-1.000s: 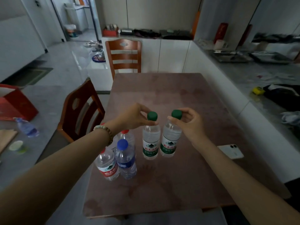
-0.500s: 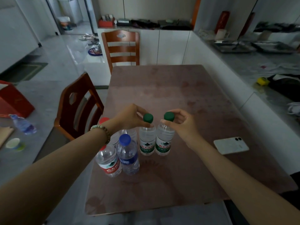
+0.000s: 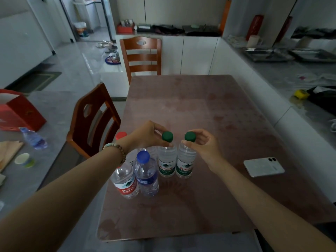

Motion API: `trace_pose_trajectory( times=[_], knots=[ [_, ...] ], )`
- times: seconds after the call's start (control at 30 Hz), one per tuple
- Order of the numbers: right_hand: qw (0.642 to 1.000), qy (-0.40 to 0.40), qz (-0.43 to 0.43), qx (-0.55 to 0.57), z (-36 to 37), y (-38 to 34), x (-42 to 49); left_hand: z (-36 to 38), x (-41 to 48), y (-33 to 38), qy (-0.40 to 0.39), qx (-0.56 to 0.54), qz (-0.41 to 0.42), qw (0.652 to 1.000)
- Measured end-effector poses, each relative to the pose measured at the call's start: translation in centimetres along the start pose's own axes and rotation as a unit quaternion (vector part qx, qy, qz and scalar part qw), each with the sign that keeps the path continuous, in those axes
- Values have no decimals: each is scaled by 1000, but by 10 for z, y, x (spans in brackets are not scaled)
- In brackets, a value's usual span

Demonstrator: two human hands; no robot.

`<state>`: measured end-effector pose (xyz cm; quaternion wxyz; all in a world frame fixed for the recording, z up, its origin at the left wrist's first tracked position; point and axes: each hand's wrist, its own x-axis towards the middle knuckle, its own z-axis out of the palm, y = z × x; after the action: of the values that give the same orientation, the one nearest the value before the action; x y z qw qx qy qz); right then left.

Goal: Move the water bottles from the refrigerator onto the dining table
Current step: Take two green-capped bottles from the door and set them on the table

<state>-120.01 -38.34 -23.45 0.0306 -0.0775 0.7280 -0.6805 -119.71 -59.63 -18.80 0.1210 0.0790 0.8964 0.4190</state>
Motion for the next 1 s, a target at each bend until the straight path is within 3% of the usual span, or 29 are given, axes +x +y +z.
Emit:
trace_pose_trajectory(
  times=[0.33,0.67,1.0],
  knots=[
    [998,-61,30,0,-9,1,-2,2,1,-4,0,-9,-3,1000],
    [996,-36,73,25,-7,-2,-1,2,-4,-1,6,7,-3,1000],
    [992,-31,94,-77,-22,-35,-11,-10,-2,32,56,91,48,993]
  ],
)
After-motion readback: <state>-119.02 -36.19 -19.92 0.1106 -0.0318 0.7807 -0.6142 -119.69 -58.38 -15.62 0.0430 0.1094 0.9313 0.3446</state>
